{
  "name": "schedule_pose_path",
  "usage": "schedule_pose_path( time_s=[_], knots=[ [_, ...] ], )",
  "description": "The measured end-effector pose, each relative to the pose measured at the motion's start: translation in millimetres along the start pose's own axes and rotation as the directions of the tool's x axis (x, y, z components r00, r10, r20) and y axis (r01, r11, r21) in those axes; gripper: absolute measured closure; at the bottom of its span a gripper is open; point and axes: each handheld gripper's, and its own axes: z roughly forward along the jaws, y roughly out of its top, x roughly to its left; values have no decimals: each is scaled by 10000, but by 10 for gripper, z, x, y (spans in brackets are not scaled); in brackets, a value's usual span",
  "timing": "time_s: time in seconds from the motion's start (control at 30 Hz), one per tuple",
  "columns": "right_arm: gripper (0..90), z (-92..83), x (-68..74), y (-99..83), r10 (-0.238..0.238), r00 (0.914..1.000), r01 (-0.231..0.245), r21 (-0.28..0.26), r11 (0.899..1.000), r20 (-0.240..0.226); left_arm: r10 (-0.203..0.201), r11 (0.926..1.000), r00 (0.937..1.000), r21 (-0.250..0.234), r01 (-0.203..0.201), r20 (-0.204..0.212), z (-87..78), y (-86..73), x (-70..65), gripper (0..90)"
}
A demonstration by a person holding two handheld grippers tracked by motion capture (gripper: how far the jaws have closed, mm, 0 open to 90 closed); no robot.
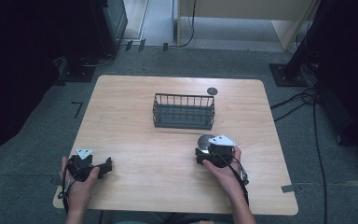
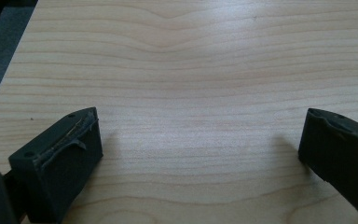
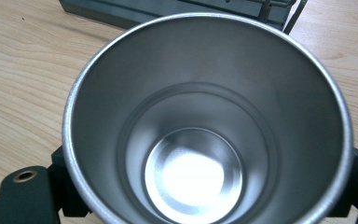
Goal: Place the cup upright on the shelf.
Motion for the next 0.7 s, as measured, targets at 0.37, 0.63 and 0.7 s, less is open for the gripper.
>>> schedule_pose_path(
  time_s=[0.37,0.63,0.7],
  knots=[
    [178,-14,40,37,-118,9999,119,-92,9999,86,0,10000,10000,3,0,1,0,0,0,0],
    [179,-97,70,185,-153,9998,147,-562,9983,-97,1,10000,10000,0,-1,0,0,0,0,0],
    [179,-113,77,226,-182,9998,175,-687,9975,-94,0,10000,10000,3,0,0,0,0,0,0]
  ],
)
